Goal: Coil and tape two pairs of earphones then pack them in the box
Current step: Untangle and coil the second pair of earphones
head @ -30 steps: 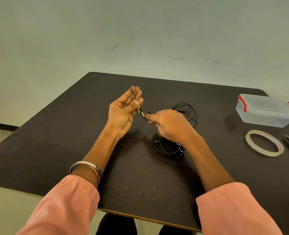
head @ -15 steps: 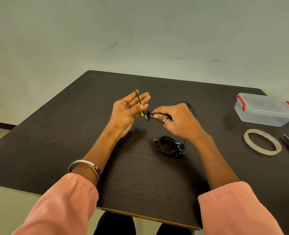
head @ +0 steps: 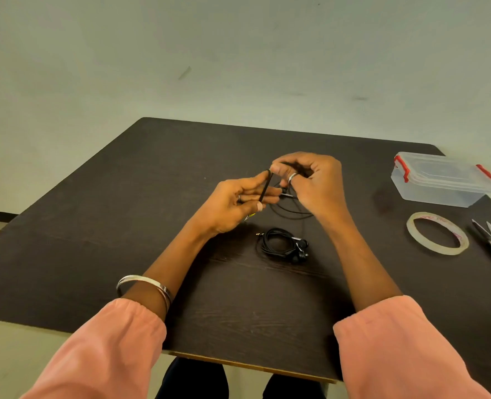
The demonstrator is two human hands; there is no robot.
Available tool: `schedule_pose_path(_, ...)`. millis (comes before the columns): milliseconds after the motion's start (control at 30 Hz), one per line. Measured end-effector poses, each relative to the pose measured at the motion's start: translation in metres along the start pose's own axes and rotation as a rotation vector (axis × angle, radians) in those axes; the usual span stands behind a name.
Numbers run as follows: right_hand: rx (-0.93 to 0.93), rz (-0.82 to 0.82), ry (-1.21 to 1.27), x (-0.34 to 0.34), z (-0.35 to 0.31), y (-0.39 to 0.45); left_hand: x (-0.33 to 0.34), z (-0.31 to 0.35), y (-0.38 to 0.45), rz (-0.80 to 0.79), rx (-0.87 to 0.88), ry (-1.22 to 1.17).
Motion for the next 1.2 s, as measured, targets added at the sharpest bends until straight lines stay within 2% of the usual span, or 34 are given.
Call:
schedule_pose_path(167, -0.052, 0.161, -0.001, -0.004, 0.001, 0.002, 0.006, 0.006, -0.002, -0.099, 0.009, -0.070)
schedule_pose_path(300, -0.015, 0.199, 0.013, -0.006, 0.013, 0.003, 0.008, 0.011, -0.004, -0.120, 0.008, -0.307)
schedule_pose_path(467, 0.100, -0.031, 0.179, 0.015, 0.027, 0.002, 0.001, 0.017, -0.004, 0.005, 0.089, -0.716)
schedule_pose_path(600, 0.042, -0.217, -0.023, 0.032, 0.026, -0.005, -0.018, 0.014, -0.002, 0.201, 0.117, -0.873)
schedule_pose_path(833, -0.188, -0.526, -0.393, 0.050, 0.007, -0.015, -0.038, 0.001, -0.001, 0.525, 0.029, -0.857)
schedule_pose_path(1033, -0.235, -0.575, -0.503, 0.047, 0.001, -0.016, -0.041, -0.005, 0.001, 0.661, -0.015, -0.892)
schedule_pose_path(1200, -0.220, -0.623, -0.589, 0.047, 0.002, -0.017, -0.044, -0.008, 0.000, 0.644, -0.037, -1.111)
Point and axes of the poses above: each hand's wrist, its own y-axis towards the middle knuckle, its own x-axis out of the palm, z = x × y, the point moved 3 cm from there along y, towards the middle knuckle, and after that the axes turned 3 degrees about y, right-handed, at the moved point
